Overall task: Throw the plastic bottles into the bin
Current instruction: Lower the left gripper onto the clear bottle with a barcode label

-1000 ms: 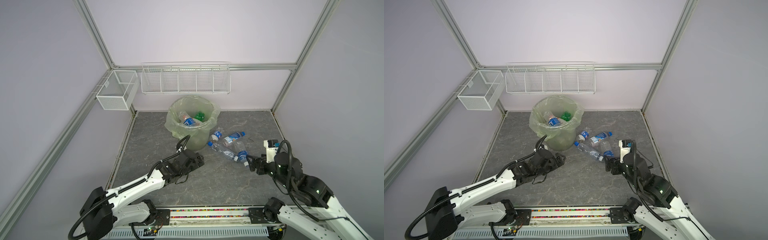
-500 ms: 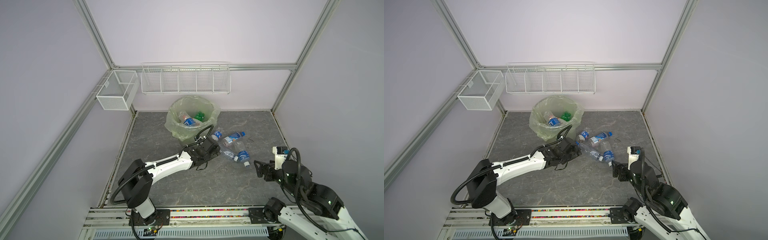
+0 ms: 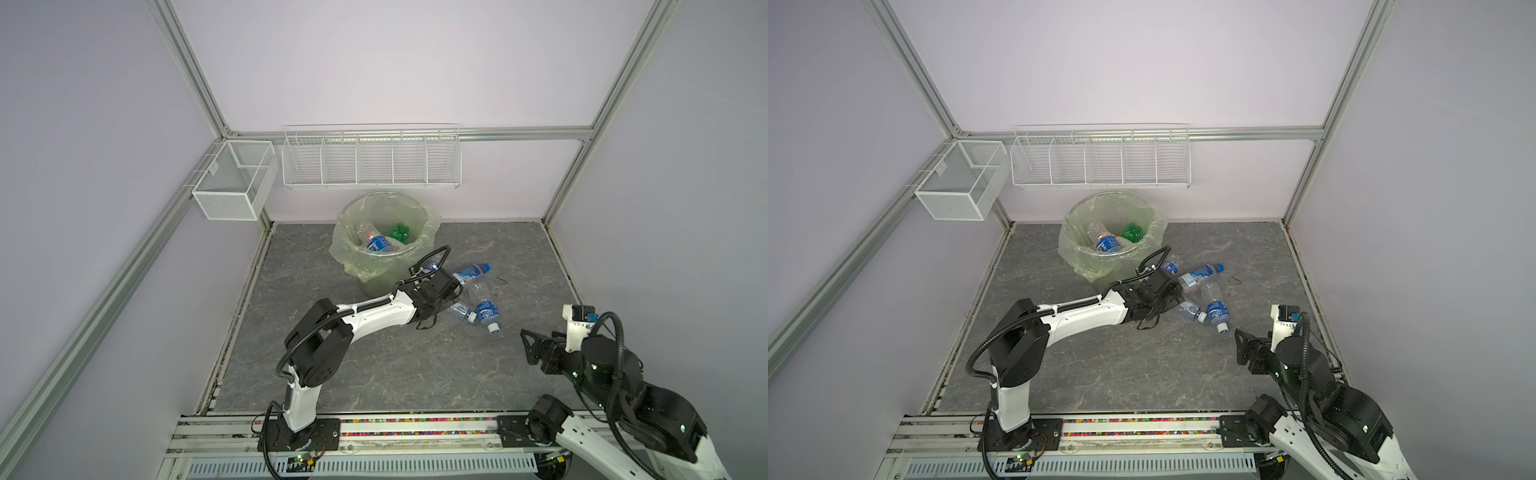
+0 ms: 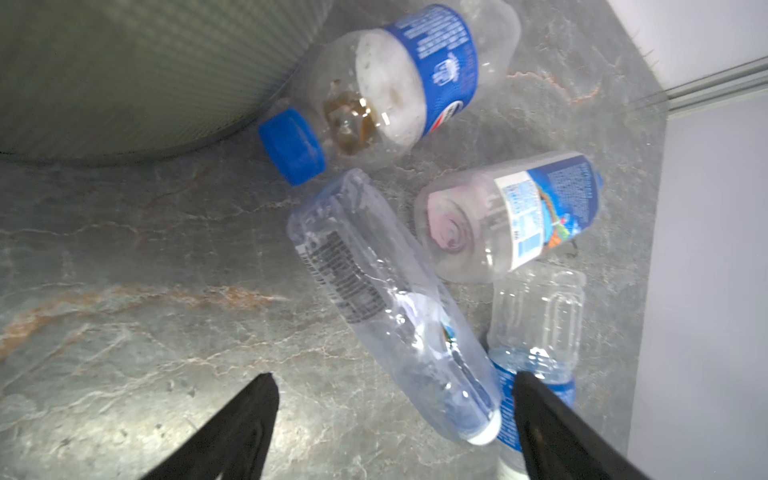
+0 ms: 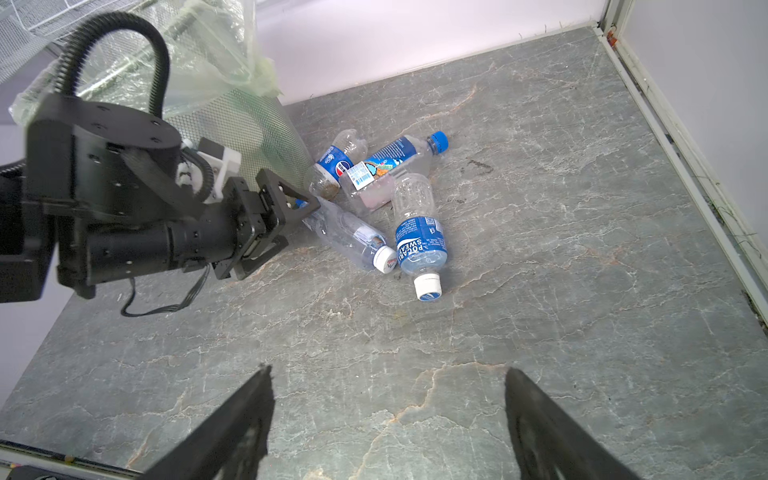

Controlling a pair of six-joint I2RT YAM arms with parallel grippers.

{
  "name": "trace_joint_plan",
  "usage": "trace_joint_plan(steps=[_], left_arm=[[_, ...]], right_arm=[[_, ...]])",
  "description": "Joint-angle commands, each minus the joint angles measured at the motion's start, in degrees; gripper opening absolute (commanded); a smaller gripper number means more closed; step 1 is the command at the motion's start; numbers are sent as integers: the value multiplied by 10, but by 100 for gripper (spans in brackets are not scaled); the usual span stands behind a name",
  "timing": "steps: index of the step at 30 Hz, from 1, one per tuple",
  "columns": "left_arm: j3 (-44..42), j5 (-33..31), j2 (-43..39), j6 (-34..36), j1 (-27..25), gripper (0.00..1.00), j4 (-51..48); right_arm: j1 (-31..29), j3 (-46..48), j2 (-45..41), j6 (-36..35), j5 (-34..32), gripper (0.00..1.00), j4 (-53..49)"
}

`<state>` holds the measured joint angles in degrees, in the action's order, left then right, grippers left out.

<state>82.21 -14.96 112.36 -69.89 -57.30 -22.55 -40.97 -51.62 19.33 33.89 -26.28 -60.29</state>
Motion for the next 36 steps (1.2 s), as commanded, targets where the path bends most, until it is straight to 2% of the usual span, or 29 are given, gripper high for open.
trace_joint_plan(steps=[1, 8, 16, 26, 36], left_arm=[[21, -40, 21, -23, -2, 87, -1], [69, -60, 64, -49, -1, 86, -34], [51, -60, 71, -81, -1, 82, -5], [72, -44, 105, -97, 14, 81, -5], [83, -57, 124, -102, 18, 79, -2]], right_arm=[[1, 9, -8, 14, -13, 88, -10], [0, 9, -8, 17, -13, 88, -15], [1, 9, -20, 22, -14, 88, -16], [-1, 26, -24, 27, -19, 88, -19], [-1, 26, -20, 26, -24, 88, -19]])
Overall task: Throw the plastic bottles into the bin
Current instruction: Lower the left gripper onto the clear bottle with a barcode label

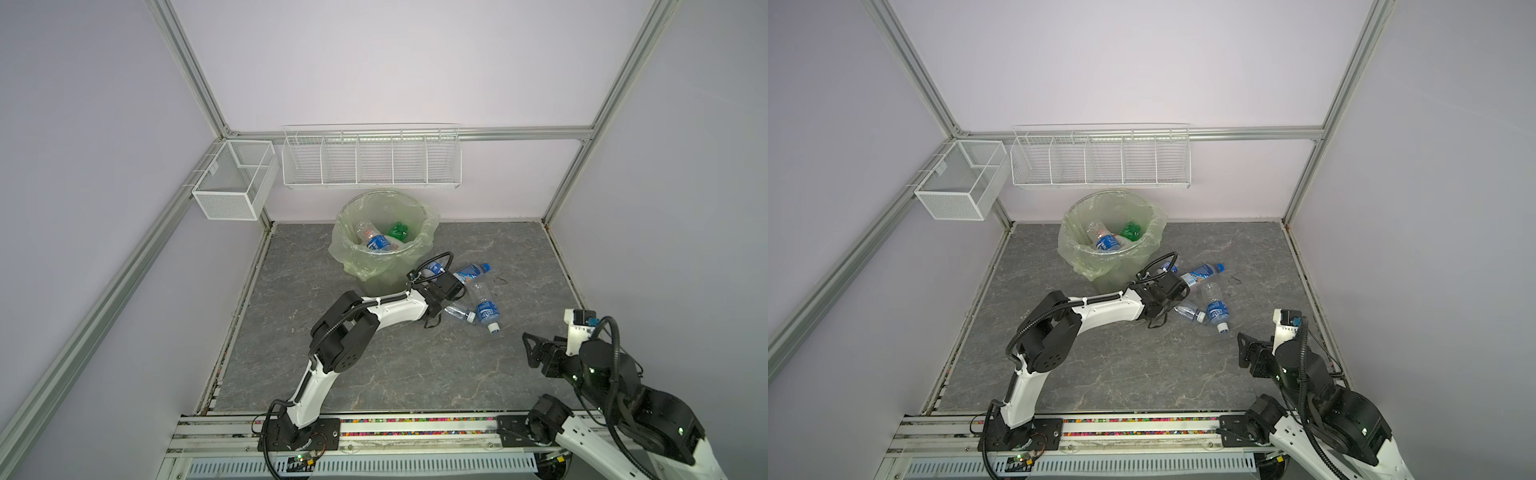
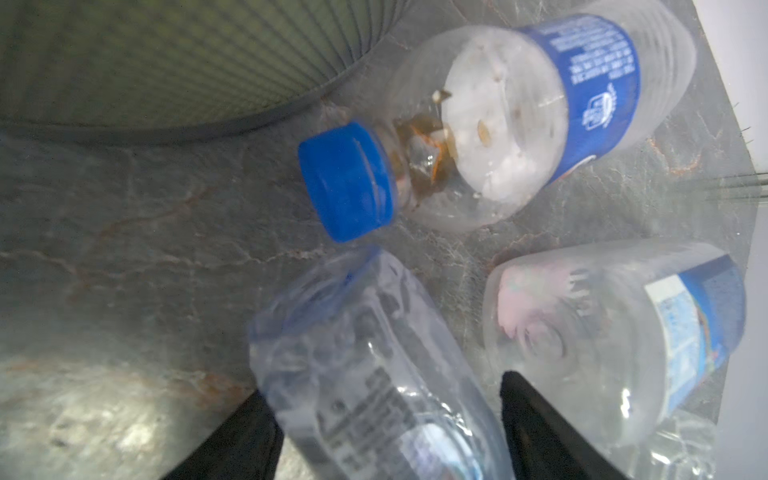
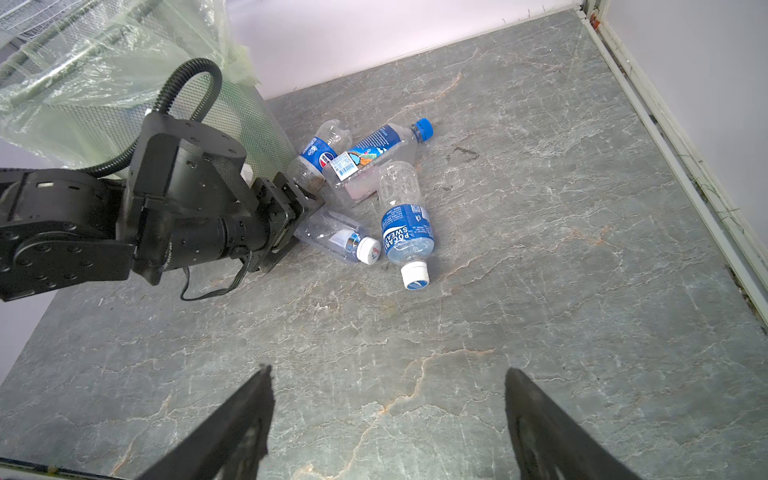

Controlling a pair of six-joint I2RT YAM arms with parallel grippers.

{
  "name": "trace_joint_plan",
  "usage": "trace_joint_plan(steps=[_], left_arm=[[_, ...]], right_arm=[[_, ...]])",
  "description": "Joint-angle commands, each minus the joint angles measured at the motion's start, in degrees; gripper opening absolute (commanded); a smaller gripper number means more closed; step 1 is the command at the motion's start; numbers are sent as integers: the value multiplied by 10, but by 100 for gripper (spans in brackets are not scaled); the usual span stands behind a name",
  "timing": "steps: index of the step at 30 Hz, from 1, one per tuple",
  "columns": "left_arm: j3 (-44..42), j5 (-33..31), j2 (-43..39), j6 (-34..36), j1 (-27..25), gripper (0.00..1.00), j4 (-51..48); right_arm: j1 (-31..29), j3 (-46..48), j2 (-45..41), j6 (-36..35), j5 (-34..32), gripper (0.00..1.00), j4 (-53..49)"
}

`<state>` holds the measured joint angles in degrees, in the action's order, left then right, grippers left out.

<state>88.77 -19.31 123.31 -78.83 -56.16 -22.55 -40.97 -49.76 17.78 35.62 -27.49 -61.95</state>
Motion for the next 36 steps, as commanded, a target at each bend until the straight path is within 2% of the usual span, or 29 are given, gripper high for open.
trace_joint_plan(steps=[1, 12, 25, 36], left_arm=[[17, -13, 16, -12, 6, 79, -2], [-44, 14, 8, -13, 5, 57, 46], [-118, 35, -52, 30, -24, 51, 90], [-197, -9, -149, 91, -52, 50, 126]], right_arm=[[-1, 7, -5, 9, -12, 88, -2], [-1, 9, -7, 10, -16, 88, -2], [-1, 9, -2, 13, -24, 88, -4], [-1, 5, 15, 22, -43, 88, -13]])
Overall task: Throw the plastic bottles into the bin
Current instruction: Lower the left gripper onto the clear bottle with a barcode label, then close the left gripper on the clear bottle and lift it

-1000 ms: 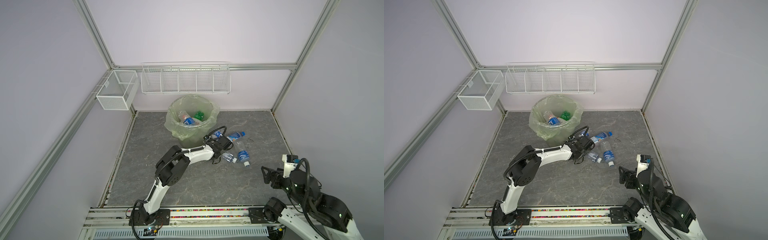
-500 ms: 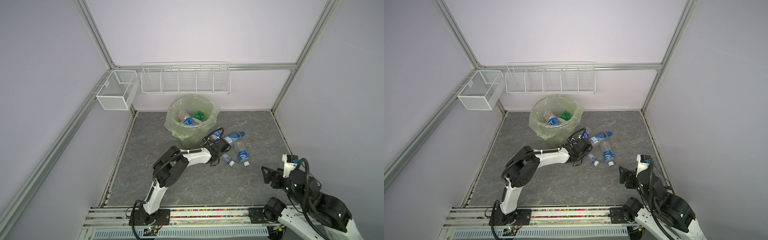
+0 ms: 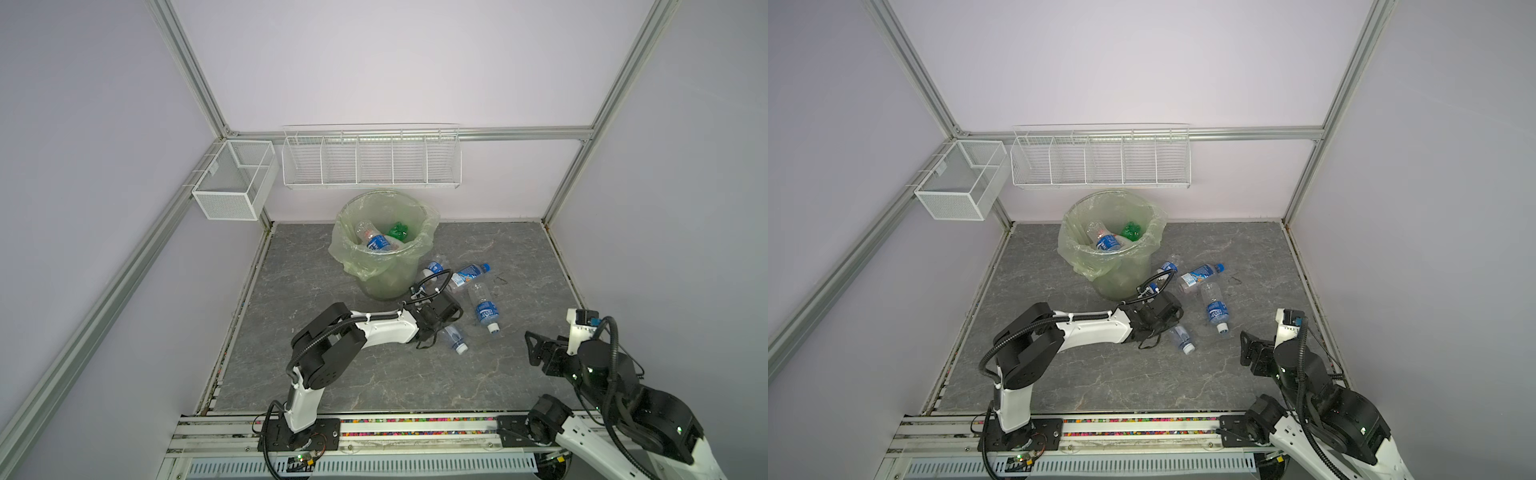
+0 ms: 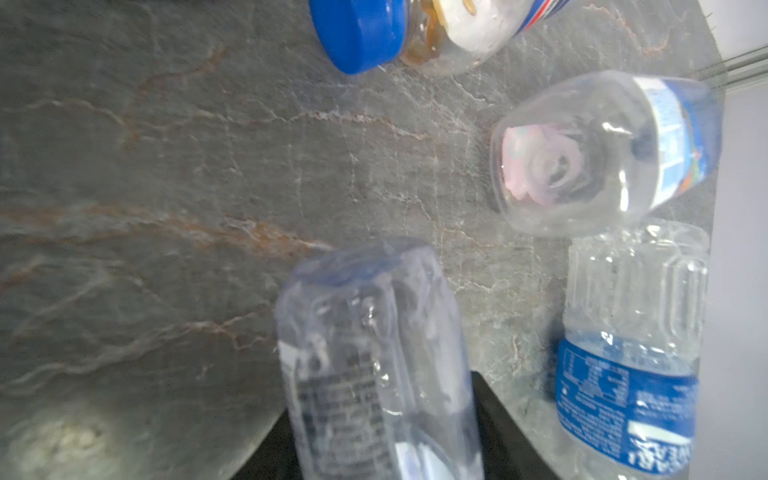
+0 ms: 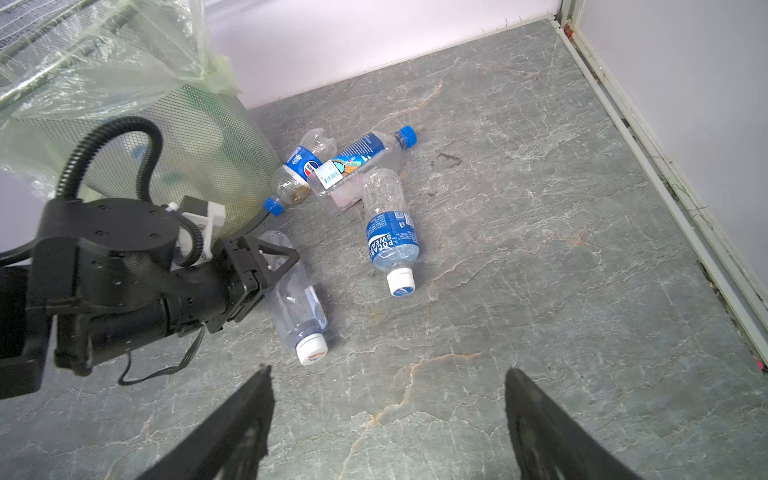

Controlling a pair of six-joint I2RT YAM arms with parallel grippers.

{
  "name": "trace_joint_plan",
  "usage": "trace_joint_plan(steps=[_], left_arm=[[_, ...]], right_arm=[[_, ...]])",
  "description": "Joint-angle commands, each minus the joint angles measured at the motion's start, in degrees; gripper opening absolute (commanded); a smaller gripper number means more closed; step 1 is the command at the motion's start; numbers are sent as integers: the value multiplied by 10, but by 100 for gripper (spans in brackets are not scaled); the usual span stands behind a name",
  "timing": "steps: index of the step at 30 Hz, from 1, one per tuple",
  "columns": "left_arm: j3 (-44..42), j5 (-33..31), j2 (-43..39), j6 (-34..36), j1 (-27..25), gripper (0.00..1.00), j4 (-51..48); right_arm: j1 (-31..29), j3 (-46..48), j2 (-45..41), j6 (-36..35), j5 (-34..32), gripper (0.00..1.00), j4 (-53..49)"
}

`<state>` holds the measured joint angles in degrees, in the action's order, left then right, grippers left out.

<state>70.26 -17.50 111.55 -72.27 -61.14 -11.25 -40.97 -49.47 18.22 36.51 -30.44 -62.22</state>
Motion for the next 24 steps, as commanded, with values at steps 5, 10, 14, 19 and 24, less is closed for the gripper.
trace_joint_plan(steps=[5, 10, 14, 19, 24], left_arm=[[-67, -39, -79, 65, -11, 50, 73], [-103, -26, -116, 124, -23, 50, 119], [-112, -28, -142, 165, -39, 50, 121], [-125, -25, -179, 196, -48, 50, 115], [-145, -19, -216, 214, -52, 50, 104]], right_arm=[[-1, -3, 37, 12, -15, 88, -10], [-1, -4, 67, 12, -4, 88, 9], [-1, 2, 95, 13, 10, 88, 31], [-1, 3, 134, 15, 17, 88, 49], [0, 11, 166, 15, 26, 88, 69]])
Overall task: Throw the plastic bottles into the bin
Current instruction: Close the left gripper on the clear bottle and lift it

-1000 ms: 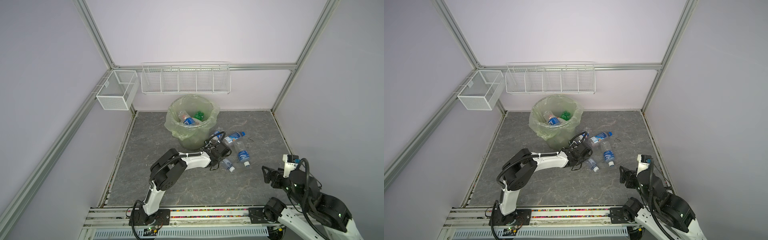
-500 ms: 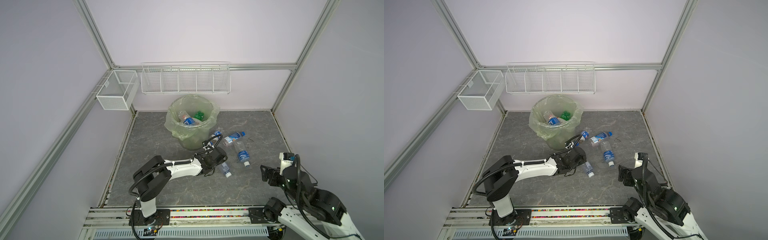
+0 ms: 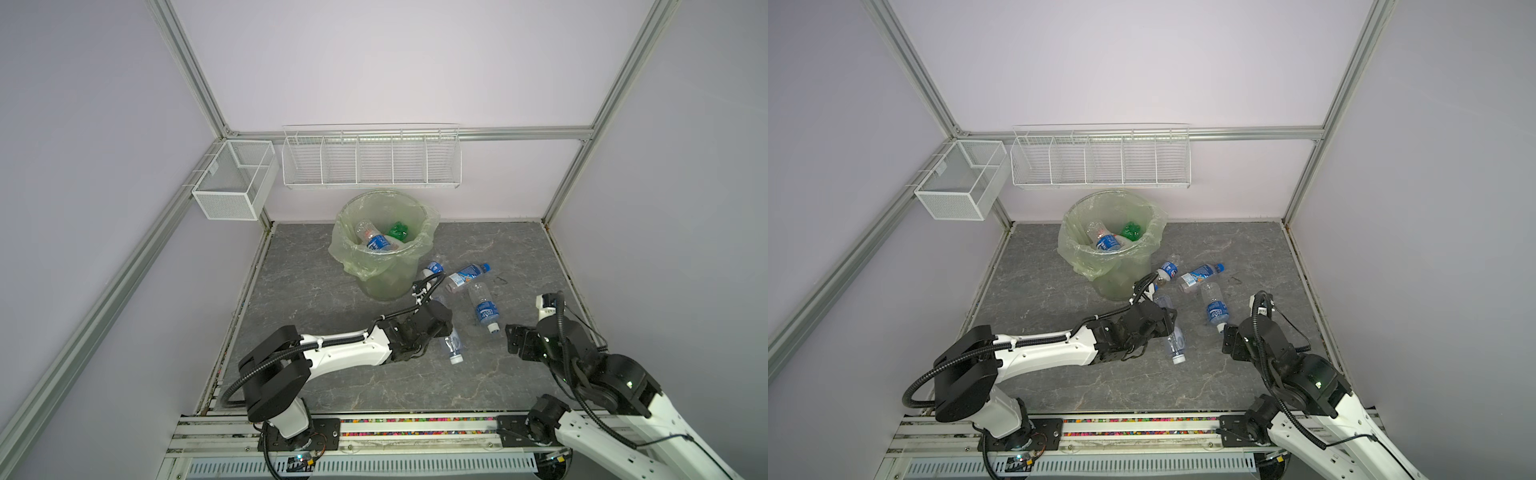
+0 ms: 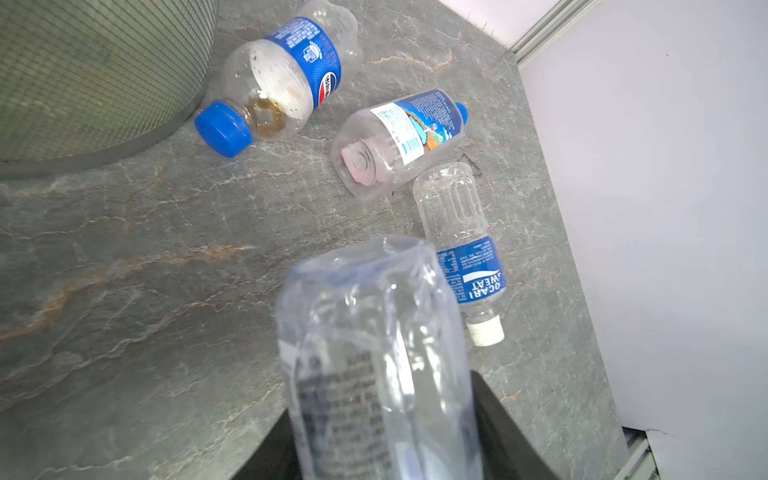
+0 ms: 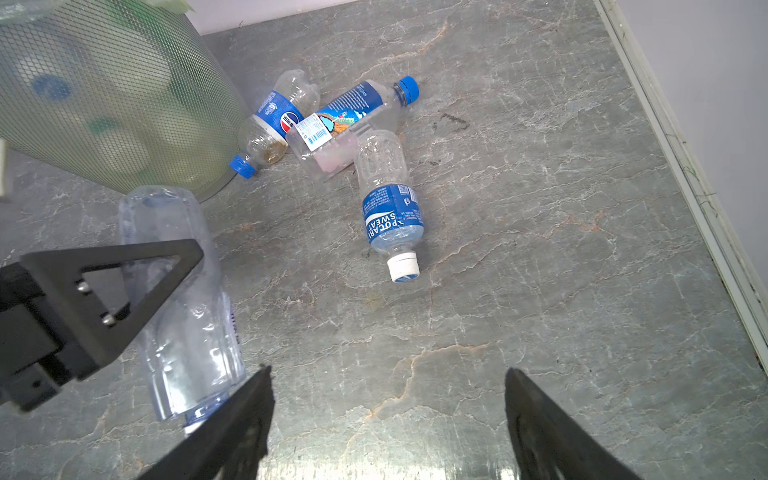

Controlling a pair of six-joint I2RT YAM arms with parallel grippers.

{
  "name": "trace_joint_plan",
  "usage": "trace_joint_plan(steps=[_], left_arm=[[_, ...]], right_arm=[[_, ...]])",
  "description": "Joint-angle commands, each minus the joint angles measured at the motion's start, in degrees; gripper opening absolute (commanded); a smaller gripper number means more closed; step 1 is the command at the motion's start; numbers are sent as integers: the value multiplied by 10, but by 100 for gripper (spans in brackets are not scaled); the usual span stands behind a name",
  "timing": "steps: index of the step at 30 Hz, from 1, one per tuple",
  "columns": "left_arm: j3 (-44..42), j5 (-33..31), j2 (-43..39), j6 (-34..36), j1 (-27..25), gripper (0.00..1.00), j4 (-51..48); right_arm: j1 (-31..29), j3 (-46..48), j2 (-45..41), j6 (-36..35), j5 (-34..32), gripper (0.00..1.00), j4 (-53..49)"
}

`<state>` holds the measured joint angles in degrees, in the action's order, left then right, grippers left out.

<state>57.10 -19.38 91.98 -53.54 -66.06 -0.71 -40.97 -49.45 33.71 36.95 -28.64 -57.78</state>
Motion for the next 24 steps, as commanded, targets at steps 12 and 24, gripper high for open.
trace_joint_plan(steps=[12, 24], left_arm=[[-14, -2, -136, 116, -5, 50, -91], [-57, -60, -242, 106, 4, 50, -121]], right_arm=[[2, 42, 67, 24, 33, 88, 86], [4, 45, 119, 1, 49, 88, 134]])
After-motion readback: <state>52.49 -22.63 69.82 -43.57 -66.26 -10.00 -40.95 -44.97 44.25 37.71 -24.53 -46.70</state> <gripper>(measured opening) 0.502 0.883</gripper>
